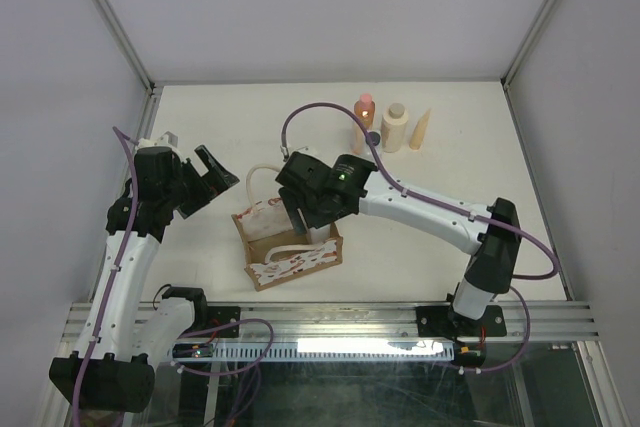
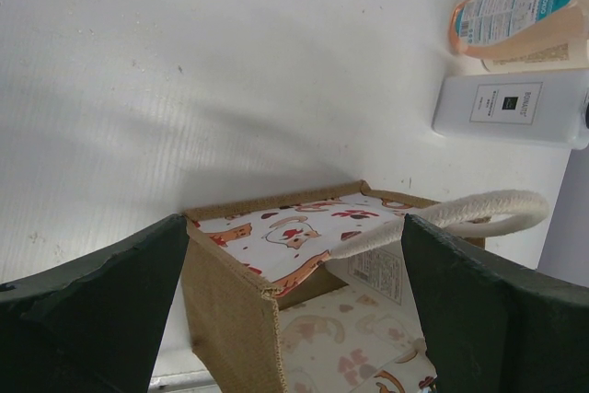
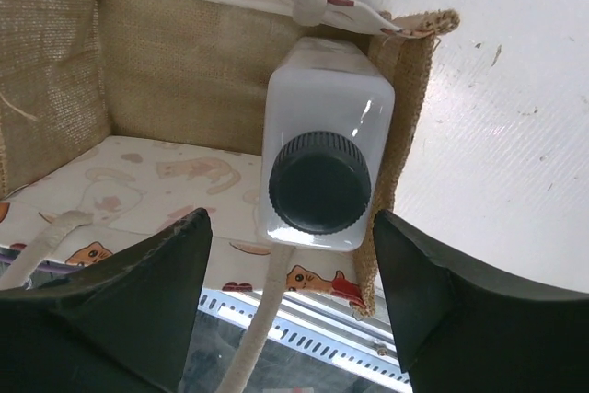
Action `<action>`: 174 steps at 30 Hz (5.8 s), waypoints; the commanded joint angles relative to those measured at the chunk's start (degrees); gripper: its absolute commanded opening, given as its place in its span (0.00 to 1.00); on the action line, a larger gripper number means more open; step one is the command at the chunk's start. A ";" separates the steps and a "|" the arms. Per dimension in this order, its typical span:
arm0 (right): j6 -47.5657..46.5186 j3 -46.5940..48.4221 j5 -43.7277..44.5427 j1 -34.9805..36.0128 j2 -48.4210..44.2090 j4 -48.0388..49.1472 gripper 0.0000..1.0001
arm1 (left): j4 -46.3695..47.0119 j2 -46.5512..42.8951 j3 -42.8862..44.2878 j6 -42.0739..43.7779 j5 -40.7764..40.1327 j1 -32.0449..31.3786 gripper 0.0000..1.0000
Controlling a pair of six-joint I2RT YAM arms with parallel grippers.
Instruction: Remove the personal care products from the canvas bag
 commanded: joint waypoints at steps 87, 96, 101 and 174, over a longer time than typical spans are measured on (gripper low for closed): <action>-5.23 -28.52 11.91 -16.89 -32.93 20.59 0.00 | 4.10 5.70 2.60 1.06 1.36 -0.44 0.99; -11.97 -29.72 7.67 -30.19 -28.01 21.65 0.00 | 4.15 5.68 2.38 0.97 1.36 -0.46 0.99; -17.37 -24.55 0.59 -39.72 -22.39 24.44 0.00 | 4.15 5.55 2.52 0.97 1.44 -0.45 0.99; -24.88 -16.94 -12.22 -46.62 -31.91 13.98 0.80 | 2.70 6.38 12.75 3.71 1.11 -0.44 0.99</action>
